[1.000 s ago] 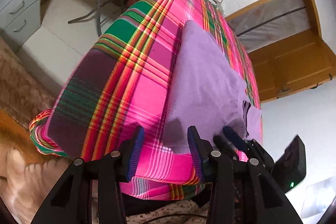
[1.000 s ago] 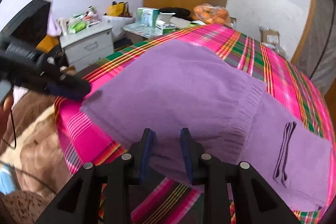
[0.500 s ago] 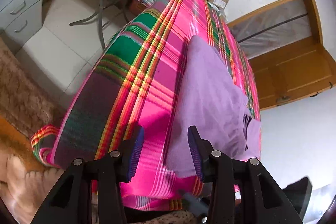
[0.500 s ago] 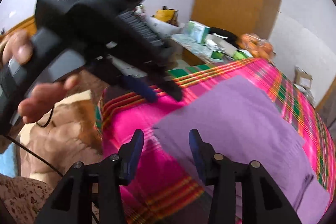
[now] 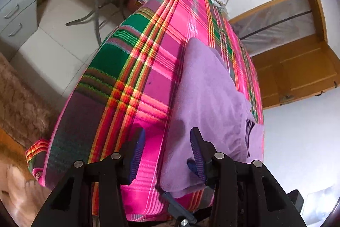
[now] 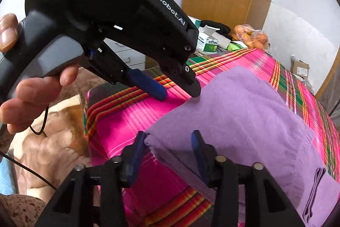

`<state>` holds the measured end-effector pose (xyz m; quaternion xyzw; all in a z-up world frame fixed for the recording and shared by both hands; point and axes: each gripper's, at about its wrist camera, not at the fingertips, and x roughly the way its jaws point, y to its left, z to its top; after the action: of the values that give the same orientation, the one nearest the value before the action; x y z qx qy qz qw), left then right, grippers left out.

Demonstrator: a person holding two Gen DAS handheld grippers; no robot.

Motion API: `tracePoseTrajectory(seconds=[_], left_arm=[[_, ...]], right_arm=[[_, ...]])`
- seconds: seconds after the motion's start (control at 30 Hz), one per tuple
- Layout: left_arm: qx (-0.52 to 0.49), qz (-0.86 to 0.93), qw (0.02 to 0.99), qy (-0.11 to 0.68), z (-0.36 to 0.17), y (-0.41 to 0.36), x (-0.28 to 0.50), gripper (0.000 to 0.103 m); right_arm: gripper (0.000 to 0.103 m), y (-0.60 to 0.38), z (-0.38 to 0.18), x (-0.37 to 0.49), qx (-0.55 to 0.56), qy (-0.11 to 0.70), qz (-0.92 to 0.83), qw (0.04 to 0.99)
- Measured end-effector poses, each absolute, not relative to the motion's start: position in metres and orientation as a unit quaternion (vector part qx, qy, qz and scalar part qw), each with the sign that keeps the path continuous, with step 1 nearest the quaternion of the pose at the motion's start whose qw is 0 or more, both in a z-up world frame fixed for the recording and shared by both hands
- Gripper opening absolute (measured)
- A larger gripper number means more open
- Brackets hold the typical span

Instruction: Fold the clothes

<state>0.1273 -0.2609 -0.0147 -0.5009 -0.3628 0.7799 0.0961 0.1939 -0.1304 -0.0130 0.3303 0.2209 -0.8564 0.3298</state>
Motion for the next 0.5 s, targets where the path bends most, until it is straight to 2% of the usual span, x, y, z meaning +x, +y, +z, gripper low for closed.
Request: tracePoseTrajectory(seconds=[0.1,0.5], left_arm=[[-0.502,0.778,0.096,-0.365,-0.015,-0.259,0.120,0.051],[-0.517,0.769,0.114,-0.358,-0.014,-0.241,0.087,0.051]], right_arm=[[0.016,-0.123,-0.010,0.190,0.336,0.198,-0.858,0.335],[0.009,-0.102,0.009,0.191,0.315,0.152,-0.865,0.359]])
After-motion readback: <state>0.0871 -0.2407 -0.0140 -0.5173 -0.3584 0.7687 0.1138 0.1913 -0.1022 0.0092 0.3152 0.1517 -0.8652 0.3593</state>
